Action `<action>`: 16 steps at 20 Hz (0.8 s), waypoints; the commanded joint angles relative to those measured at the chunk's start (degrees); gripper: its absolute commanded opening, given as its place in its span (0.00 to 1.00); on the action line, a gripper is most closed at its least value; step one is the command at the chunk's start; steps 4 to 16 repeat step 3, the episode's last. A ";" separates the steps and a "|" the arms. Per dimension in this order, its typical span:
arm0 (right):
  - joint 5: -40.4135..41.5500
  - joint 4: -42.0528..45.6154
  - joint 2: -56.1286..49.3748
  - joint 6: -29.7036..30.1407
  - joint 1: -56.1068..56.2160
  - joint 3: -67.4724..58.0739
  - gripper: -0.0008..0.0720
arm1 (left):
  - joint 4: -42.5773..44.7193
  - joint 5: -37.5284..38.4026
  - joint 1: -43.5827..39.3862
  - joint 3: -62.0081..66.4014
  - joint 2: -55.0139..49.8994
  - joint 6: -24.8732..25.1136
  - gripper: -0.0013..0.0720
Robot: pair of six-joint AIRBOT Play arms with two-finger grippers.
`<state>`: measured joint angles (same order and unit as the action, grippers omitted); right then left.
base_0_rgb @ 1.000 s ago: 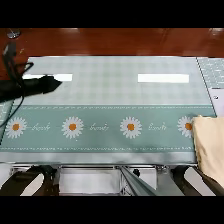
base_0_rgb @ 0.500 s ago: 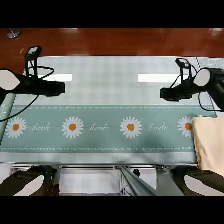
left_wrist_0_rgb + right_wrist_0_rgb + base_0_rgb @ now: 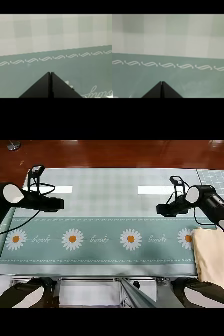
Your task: Fold the shirts.
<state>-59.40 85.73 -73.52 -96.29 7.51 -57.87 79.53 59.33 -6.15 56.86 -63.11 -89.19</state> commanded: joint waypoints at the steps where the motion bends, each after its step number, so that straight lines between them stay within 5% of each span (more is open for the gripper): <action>1: 0.09 0.17 -0.07 -0.17 0.09 0.07 0.06 | 0.24 0.07 0.07 -0.04 -0.13 -0.07 0.05; 16: 0.09 0.17 -0.07 -0.15 0.09 0.07 0.06 | 0.24 0.07 0.07 -0.04 -0.15 -0.07 0.05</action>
